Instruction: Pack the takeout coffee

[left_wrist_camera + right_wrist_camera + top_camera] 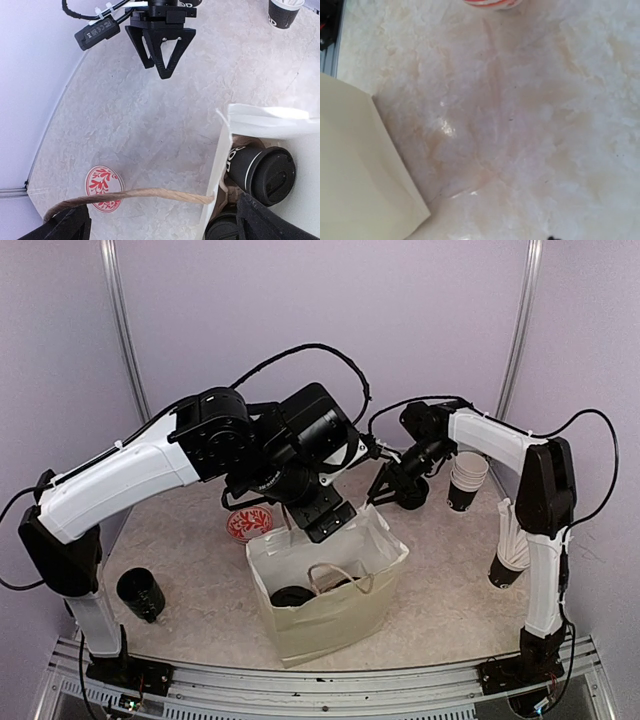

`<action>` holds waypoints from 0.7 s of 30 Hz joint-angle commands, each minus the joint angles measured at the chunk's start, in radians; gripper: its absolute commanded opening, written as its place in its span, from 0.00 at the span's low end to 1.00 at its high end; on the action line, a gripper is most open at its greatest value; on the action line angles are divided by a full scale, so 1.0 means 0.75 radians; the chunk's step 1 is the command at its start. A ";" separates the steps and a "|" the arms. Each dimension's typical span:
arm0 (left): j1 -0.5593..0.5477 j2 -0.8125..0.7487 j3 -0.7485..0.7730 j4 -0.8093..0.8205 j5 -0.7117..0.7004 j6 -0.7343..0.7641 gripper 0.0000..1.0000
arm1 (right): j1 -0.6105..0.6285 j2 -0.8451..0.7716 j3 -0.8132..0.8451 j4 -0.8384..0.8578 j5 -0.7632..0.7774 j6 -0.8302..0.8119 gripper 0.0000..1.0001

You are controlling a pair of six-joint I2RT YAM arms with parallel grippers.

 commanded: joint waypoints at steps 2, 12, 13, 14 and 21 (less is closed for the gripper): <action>-0.041 -0.056 0.057 0.043 -0.126 0.019 0.97 | -0.014 -0.084 -0.038 -0.019 -0.012 0.010 0.56; -0.028 -0.275 -0.007 0.183 0.012 -0.099 0.86 | -0.013 -0.158 -0.029 -0.052 -0.012 0.018 0.56; 0.002 -0.305 -0.034 0.192 0.010 -0.126 0.86 | -0.013 -0.171 -0.029 -0.057 -0.009 0.017 0.56; 0.026 -0.327 -0.077 0.201 0.013 -0.153 0.86 | -0.013 -0.183 -0.031 -0.061 -0.008 0.012 0.56; 0.121 -0.418 -0.311 0.235 0.113 -0.218 0.94 | -0.013 -0.254 -0.069 -0.054 -0.004 0.008 0.57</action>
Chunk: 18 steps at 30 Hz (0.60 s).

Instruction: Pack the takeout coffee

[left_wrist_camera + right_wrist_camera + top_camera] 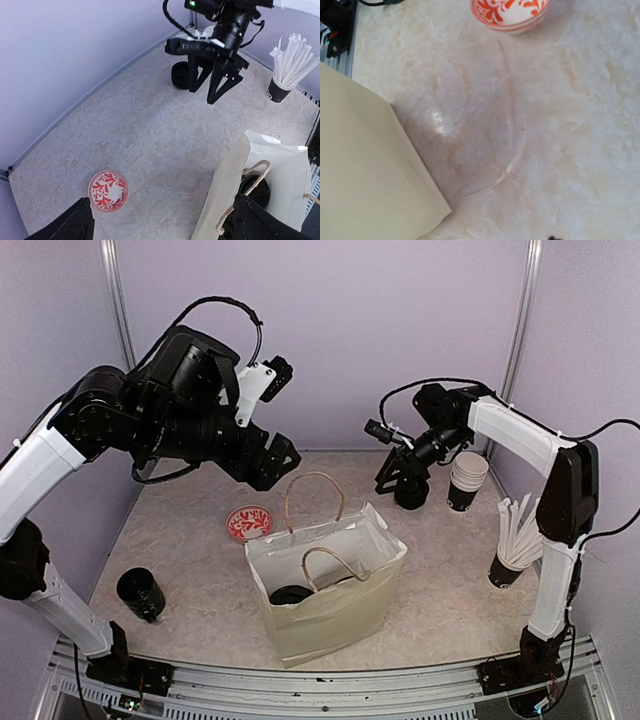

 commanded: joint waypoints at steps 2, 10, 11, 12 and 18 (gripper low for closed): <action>0.037 0.045 -0.131 0.052 0.155 -0.060 0.94 | -0.010 -0.069 -0.035 -0.021 0.001 0.001 0.57; 0.096 0.052 -0.199 0.127 0.320 -0.022 0.79 | -0.010 -0.101 -0.066 -0.007 0.050 0.004 0.57; 0.105 0.052 -0.205 0.137 0.329 -0.011 0.76 | -0.010 -0.101 -0.066 -0.005 0.054 0.005 0.56; 0.119 0.048 -0.209 0.148 0.347 0.000 0.72 | -0.011 -0.101 -0.062 -0.004 0.062 0.009 0.55; 0.236 0.089 -0.188 0.242 0.521 0.141 0.14 | -0.106 -0.090 0.077 0.005 0.115 0.072 0.48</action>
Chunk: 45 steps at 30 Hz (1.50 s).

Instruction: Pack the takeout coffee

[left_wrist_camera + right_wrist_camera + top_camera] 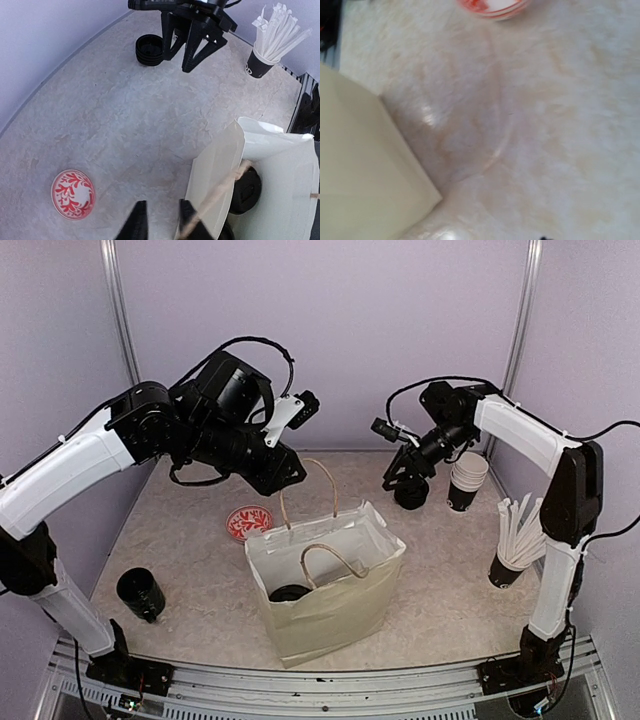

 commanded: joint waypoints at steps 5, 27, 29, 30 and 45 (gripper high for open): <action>0.123 0.105 0.097 0.158 0.135 0.186 0.00 | -0.249 -0.079 0.226 -0.003 0.043 0.091 0.40; 0.211 0.291 0.296 0.256 0.025 0.366 0.00 | -0.496 -0.469 -0.055 -0.187 0.074 -0.196 0.54; 0.211 0.293 0.280 0.266 0.025 0.367 0.00 | -0.496 -0.518 -0.094 -0.249 0.104 -0.257 0.54; 0.211 0.292 0.268 0.275 0.026 0.369 0.00 | -0.497 -0.548 -0.122 -0.261 0.138 -0.270 0.54; 0.058 0.233 0.065 0.324 -0.175 0.513 0.81 | -0.501 -1.014 -0.608 -0.262 0.650 -0.242 0.53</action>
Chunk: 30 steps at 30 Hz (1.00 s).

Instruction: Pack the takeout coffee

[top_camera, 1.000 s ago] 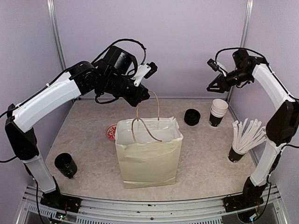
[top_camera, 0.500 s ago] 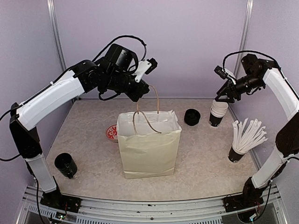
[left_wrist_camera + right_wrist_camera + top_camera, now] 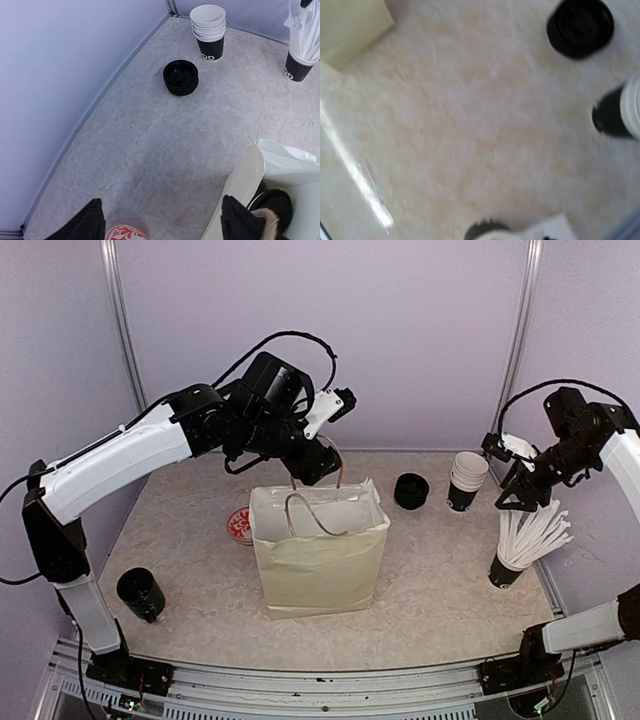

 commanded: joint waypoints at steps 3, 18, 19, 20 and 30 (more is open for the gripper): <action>-0.086 -0.143 -0.227 0.157 -0.161 0.109 0.91 | -0.047 -0.092 -0.113 -0.019 0.181 0.055 0.52; -0.136 -0.374 -0.413 0.341 -0.230 0.105 0.99 | -0.128 -0.052 -0.057 0.035 0.215 0.113 0.38; -0.137 -0.385 -0.417 0.346 -0.233 0.104 0.99 | -0.128 -0.056 -0.035 0.034 0.201 0.112 0.39; -0.138 -0.393 -0.421 0.350 -0.236 0.104 0.99 | -0.128 -0.059 -0.009 0.027 0.179 0.111 0.40; -0.153 -0.456 -0.447 0.403 -0.281 0.123 0.99 | -0.128 -0.080 -0.071 0.046 0.245 0.115 0.40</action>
